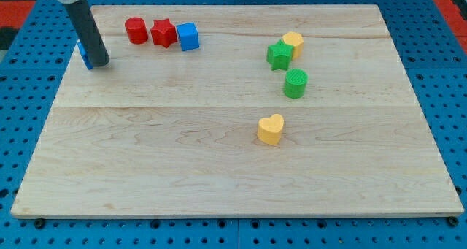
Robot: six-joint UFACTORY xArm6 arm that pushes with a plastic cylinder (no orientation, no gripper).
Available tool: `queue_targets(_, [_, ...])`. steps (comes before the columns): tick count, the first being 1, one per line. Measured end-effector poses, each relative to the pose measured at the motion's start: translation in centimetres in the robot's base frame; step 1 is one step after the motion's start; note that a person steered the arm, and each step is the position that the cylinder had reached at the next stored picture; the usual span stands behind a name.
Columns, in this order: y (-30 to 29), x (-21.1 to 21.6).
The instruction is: Move the blue triangle close to the red circle
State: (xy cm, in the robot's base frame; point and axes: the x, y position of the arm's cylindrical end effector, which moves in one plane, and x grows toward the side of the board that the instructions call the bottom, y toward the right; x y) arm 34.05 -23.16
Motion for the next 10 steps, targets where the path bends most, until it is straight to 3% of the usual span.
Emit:
queue_targets(1, [0.0,-0.9])
queue_targets(3, [-2.3,3.7])
queue_targets(4, [-5.8,2.5])
queue_targets(7, [-3.0,-2.5])
queue_targets(10, [-3.0,-4.4])
